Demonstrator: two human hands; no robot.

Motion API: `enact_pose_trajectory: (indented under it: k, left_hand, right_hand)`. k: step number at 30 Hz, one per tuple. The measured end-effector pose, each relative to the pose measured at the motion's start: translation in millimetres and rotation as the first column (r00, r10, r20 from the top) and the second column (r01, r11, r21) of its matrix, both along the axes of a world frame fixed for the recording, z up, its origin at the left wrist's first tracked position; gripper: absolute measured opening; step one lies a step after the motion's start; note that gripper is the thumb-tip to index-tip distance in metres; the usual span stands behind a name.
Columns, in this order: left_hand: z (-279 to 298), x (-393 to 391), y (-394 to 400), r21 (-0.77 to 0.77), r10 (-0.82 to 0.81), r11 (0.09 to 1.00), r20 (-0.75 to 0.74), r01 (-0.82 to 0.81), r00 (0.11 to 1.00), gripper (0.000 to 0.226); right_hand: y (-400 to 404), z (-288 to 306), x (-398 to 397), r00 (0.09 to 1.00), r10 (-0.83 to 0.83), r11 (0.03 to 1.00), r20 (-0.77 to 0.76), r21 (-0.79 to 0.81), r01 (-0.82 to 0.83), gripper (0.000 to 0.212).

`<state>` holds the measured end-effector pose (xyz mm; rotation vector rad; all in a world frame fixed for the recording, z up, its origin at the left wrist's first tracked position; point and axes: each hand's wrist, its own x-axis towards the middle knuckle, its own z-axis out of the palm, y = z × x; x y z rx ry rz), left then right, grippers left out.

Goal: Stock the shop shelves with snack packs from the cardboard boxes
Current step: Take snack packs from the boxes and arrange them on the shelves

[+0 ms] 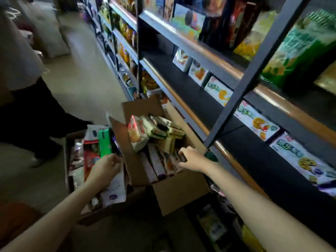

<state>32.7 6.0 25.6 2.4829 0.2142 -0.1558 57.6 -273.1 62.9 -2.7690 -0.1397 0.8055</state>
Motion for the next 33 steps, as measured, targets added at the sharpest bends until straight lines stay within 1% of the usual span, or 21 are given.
enact_pose_trajectory:
  k: [2,4,6,8,10,12,14,15,16,17,18,20,22,24,26,27,28,29,30,32,33]
  left_hand:
    - [-4.9,21.5,6.2,0.006,0.030,1.000,-0.017,-0.030,0.999,0.016]
    - [-8.0,43.5,11.8,0.002,0.064,0.998,-0.028,-0.064,0.998,0.018]
    - [-8.9,66.8,16.3,0.010,0.078,0.997,-0.032,-0.078,0.996,0.019]
    - [-11.3,93.2,21.4,0.026,0.079,0.997,-0.053,-0.078,0.995,0.020]
    - [-15.6,117.9,26.6,0.053,0.079,0.996,-0.067,-0.075,0.995,0.020]
    - [-19.4,139.5,30.8,0.068,0.095,0.994,-0.091,-0.089,0.991,0.022]
    - [-22.6,155.9,32.9,0.058,0.108,0.993,-0.117,-0.101,0.987,0.023]
    - [-24.4,162.0,33.6,0.049,0.112,0.993,-0.120,-0.106,0.987,0.022]
    - [-27.1,166.4,34.9,0.042,0.116,0.993,-0.122,-0.111,0.986,0.021]
    - [-30.4,169.5,36.8,0.036,0.120,0.993,-0.124,-0.116,0.985,0.020]
    - [-33.5,171.4,38.9,0.031,0.127,0.992,-0.129,-0.124,0.984,0.019]
    - [-40.3,172.1,43.6,0.017,0.132,0.991,-0.145,-0.131,0.981,0.019]
    - [-45.3,170.7,47.2,0.005,0.123,0.992,-0.163,-0.124,0.979,0.019]
    - [-48.7,172.4,48.3,-0.016,0.114,0.993,-0.184,-0.119,0.976,0.017]
    - [-47.7,177.4,46.1,-0.101,0.132,0.982,-0.241,-0.160,0.961,0.013]
    - [-45.7,181.0,43.0,-0.191,0.150,0.959,-0.289,-0.211,0.945,0.012]
    - [-41.8,184.8,38.4,-0.293,0.160,0.917,-0.352,-0.271,0.922,0.010]
    - [-36.4,188.0,33.7,-0.388,0.155,0.860,-0.421,-0.332,0.894,0.010]
    - [-28.7,190.0,27.9,-0.456,0.135,0.804,-0.483,-0.381,0.865,0.011]
    - [-9.4,195.1,18.7,-0.532,0.068,0.733,-0.561,-0.423,0.825,0.018]
    - [4.8,198.1,14.2,-0.565,0.035,0.707,-0.573,-0.425,0.819,0.025]
  right_hand:
    - [11.0,-19.8,31.7,1.000,0.010,1.000,-0.010,0.003,-0.010,0.051]
    - [24.5,-38.3,66.4,0.999,-0.047,0.997,-0.012,0.068,0.047,0.058]
    - [43.3,-56.0,100.4,0.984,-0.179,0.965,-0.016,0.194,0.179,0.059]
    - [68.8,-79.4,130.1,0.937,-0.342,0.880,-0.075,0.323,0.347,0.056]
    - [97.7,-106.2,151.0,0.861,-0.479,0.762,-0.170,0.407,0.504,0.055]
    - [125.4,-130.5,165.2,0.749,-0.594,0.601,-0.292,0.459,0.655,0.064]
    - [149.8,-151.1,176.1,0.589,-0.680,0.378,-0.436,0.479,0.792,0.083]
    - [160.3,-159.0,180.2,0.504,-0.710,0.266,-0.492,0.475,0.839,0.088]
    - [169.2,-167.0,183.6,0.424,-0.738,0.168,-0.525,0.466,0.869,0.088]
    - [175.7,-174.0,186.3,0.360,-0.766,0.091,-0.534,0.463,0.882,0.085]
    - [179.6,-178.6,188.4,0.309,-0.795,0.039,-0.522,0.465,0.884,0.079]
    - [180.9,-185.0,191.8,0.243,-0.854,-0.008,-0.460,0.479,0.878,0.067]
    - [177.8,-188.7,193.8,0.231,-0.875,-0.006,-0.425,0.486,0.874,0.065]
    - [172.7,-186.7,193.5,0.232,-0.864,-0.012,-0.447,0.479,0.878,0.069]
    - [166.1,-173.0,191.0,0.236,-0.839,-0.023,-0.490,0.464,0.885,0.064]
    - [161.4,-163.1,189.4,0.208,-0.816,-0.070,-0.539,0.449,0.891,0.059]
    - [156.1,-150.3,187.4,0.171,-0.773,-0.135,-0.611,0.421,0.897,0.055]
    - [151.1,-133.9,185.3,0.147,-0.715,-0.192,-0.684,0.394,0.899,0.054]
    - [145.6,-115.4,182.5,0.144,-0.658,-0.233,-0.739,0.382,0.894,0.056]
    - [134.5,-78.4,176.4,0.190,-0.581,-0.270,-0.791,0.407,0.873,0.057]
    - [129.3,-57.0,171.8,0.237,-0.566,-0.262,-0.789,0.445,0.856,0.051]
